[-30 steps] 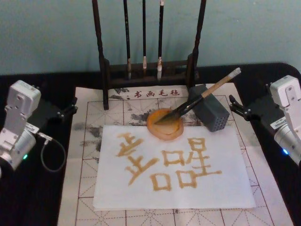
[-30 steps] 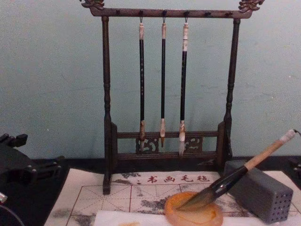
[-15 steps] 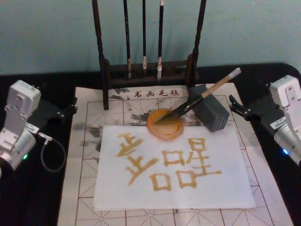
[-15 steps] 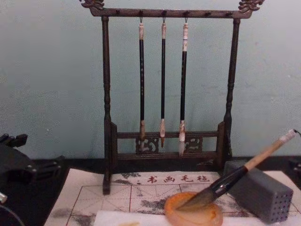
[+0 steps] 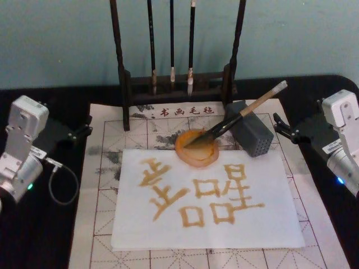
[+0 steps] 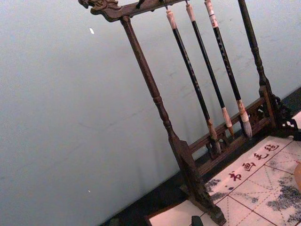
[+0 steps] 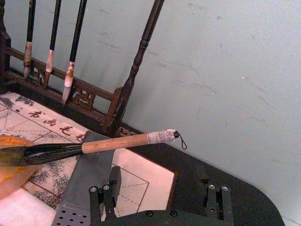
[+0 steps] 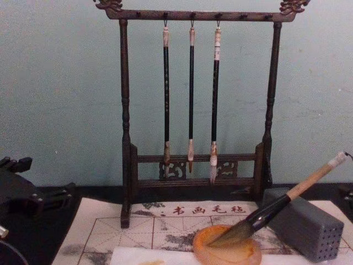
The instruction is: Pick up the brush from the inkstone, write on the paper, then place the brush back to its original position.
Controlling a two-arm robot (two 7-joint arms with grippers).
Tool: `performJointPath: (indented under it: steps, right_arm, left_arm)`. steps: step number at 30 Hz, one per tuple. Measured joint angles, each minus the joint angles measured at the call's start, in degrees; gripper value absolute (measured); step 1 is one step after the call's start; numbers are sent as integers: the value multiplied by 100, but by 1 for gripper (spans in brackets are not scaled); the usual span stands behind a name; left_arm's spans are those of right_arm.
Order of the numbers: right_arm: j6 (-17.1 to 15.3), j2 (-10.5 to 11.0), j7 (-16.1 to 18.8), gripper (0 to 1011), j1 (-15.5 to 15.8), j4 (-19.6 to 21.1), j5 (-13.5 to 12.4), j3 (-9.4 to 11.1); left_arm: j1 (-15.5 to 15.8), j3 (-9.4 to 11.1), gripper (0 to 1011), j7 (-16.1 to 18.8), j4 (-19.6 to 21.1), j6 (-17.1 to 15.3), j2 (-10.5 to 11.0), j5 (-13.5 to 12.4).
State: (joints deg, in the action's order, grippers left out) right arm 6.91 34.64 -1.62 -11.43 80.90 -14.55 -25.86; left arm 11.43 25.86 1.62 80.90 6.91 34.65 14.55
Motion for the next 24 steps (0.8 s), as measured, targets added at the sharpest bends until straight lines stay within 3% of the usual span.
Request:
performJointPath:
  steps: [24]
  right_arm:
    - [0,0,0,1002,0,0,0,0]
  left_arm:
    - [0,0,1001,0,0,0,0,0]
